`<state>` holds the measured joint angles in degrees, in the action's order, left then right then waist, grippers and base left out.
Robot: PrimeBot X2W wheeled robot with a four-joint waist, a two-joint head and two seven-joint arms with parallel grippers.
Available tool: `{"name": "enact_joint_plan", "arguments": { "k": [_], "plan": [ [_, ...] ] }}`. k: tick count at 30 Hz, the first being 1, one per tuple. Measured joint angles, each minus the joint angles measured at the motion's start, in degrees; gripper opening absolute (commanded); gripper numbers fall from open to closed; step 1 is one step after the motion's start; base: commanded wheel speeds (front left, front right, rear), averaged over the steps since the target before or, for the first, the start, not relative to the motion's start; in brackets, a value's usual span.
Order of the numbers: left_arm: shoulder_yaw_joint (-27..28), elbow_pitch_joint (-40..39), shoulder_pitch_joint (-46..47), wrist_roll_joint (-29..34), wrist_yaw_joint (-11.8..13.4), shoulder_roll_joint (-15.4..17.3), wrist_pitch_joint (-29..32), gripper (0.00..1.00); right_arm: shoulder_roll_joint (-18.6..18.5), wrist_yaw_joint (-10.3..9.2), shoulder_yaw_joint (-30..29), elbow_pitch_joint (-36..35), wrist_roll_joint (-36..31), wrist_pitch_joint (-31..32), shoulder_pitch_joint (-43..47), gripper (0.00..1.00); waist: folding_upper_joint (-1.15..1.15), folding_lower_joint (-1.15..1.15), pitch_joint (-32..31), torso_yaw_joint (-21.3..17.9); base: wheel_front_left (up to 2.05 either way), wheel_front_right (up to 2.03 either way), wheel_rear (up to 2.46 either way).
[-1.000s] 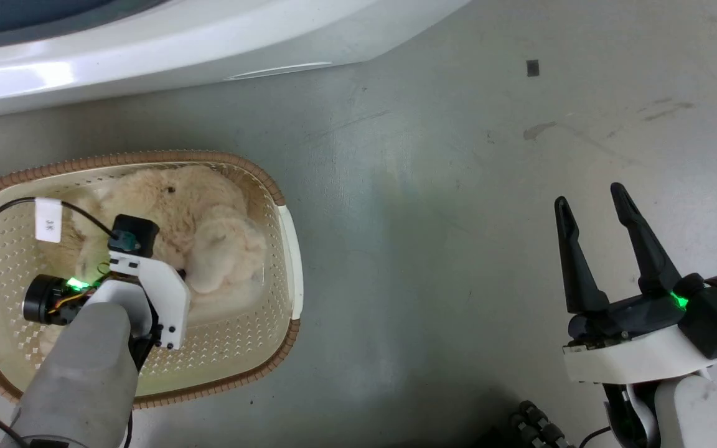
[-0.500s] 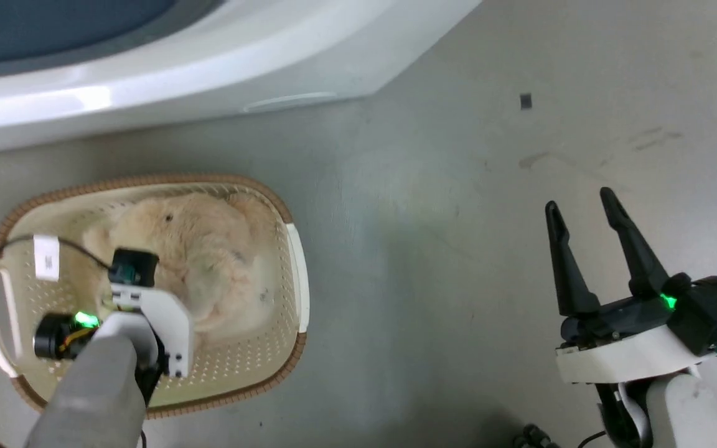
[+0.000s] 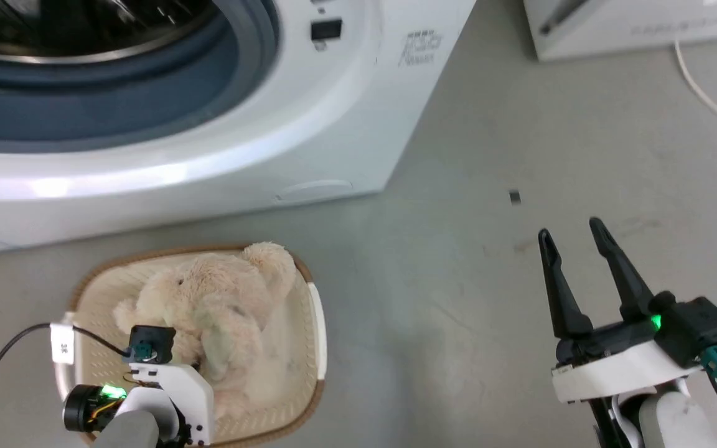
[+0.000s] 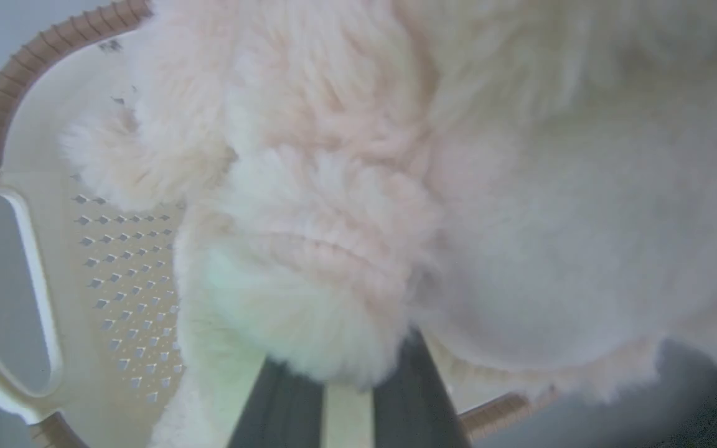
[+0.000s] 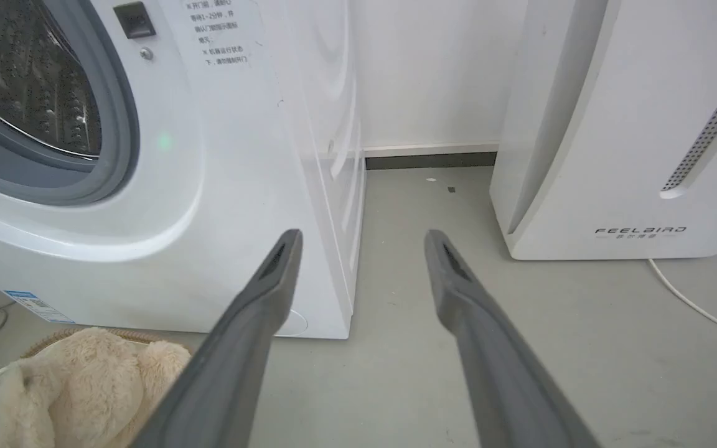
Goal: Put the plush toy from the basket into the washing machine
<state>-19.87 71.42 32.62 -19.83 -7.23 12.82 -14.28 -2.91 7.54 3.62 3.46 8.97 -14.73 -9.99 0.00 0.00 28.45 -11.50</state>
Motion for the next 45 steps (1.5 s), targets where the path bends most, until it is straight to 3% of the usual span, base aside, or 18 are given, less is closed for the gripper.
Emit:
{"name": "enact_joint_plan", "arguments": {
  "k": [15, 21, 30, 40, 45],
  "plan": [
    [7.3, -34.9, -18.2, 3.4, 3.8, 0.4, -0.4, 0.00, 0.0, 0.00, -1.2, 1.9, -0.4, 0.0, 4.9, 1.00, 0.00, 0.00, -15.1, 6.2, 0.00, 0.00, 0.00],
    [9.1, -47.7, -24.8, 8.5, 6.1, 0.6, -0.4, 0.00, 0.0, 0.00, -1.5, 1.9, -0.4, 0.0, 6.9, 1.00, 0.00, 0.00, -18.5, 8.5, 0.00, 0.00, 0.00],
    [13.1, -63.0, -30.4, 9.8, 6.5, -2.1, -0.4, 0.00, 0.0, 0.00, -0.9, 1.9, -0.4, 0.0, 7.5, 1.00, 0.00, -0.01, -20.8, 8.6, 0.00, 0.00, 0.00],
    [13.5, -70.0, -28.4, 13.2, 4.3, -0.8, -0.4, 0.00, 0.0, 0.00, -0.6, 1.4, -0.2, 0.0, 7.5, 1.00, 0.00, 0.00, -18.4, 7.0, 0.00, 0.00, 0.00],
    [13.7, -68.6, -19.5, 13.0, 2.1, 2.7, 0.6, 0.00, 0.0, 0.00, -0.5, 0.5, -0.1, 0.0, 6.5, 1.00, 0.00, 0.00, -13.9, 5.6, 0.00, 0.00, 0.00]
  ]
}}
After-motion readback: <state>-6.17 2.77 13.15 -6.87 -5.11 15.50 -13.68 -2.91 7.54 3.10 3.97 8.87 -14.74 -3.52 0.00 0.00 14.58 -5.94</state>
